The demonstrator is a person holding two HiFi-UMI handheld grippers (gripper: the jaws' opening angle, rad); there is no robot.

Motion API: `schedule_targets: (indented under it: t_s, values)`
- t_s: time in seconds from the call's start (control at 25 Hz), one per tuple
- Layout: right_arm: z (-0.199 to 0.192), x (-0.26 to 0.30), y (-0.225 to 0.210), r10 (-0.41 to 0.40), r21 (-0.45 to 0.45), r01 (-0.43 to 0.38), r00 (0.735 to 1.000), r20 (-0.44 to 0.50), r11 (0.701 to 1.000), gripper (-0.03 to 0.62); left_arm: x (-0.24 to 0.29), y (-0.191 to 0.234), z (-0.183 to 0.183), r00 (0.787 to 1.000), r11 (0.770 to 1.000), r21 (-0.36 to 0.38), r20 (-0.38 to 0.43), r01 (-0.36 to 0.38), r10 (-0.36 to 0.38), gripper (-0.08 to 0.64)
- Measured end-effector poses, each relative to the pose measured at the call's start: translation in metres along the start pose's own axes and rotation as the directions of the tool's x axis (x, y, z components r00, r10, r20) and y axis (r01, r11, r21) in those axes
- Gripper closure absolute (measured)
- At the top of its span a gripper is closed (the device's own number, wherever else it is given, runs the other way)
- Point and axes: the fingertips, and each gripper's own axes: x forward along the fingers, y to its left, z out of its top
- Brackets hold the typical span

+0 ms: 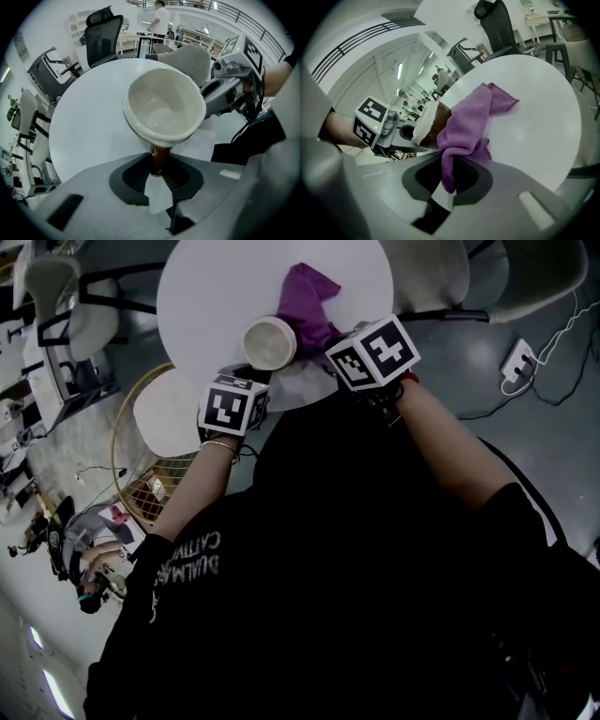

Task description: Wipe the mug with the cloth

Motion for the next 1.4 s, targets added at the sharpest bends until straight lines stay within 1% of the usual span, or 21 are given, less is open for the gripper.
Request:
schedule_targets:
  t_s: [0.24,0.48,0.6,0.8,1.0,1.16,1.4]
  values:
    - [-0.002,0.005,0.005,0.022,-0.018,-0.023,1.000,-0.016,1.000,0.548,0.002,-0.003,-0.001,1.000,0.999,-0.040,0.002,0.005,-0.005,0.494]
    - [-0.004,0.010,0.011,0.028,-0.033,-0.029,0.999,-0.031,0.999,0.548,0.002,-0.002,-0.002,1.000,0.999,-0.051,0.003,0.007,-0.007,0.494]
    - [-0.006,0.012,0.015,0.027,-0.027,-0.028,0.999,-0.039,0.999,0.546,0.002,-0.004,-0.001,1.000,0.999,-0.051,0.005,0.011,-0.011,0.494]
    - [-0.011,0.018,0.025,0.037,-0.031,-0.040,0.997,-0.065,0.999,0.546,0.002,-0.009,-0.001,0.999,0.997,-0.074,0.022,0.028,-0.026,0.492]
    - [-0.013,0.026,0.033,0.031,-0.040,-0.034,0.996,-0.079,0.999,0.546,0.000,-0.005,-0.002,0.999,0.997,-0.073,0.033,0.024,-0.022,0.494]
    - [-0.019,0.028,0.045,0.037,-0.072,-0.044,0.994,-0.098,0.996,0.546,-0.002,-0.008,-0.001,0.999,0.996,-0.086,0.044,0.028,-0.024,0.494]
    - [-0.025,0.038,0.062,0.048,-0.130,-0.064,0.991,-0.123,0.989,0.547,-0.005,-0.006,0.000,0.999,0.996,-0.082,0.049,0.025,-0.021,0.494]
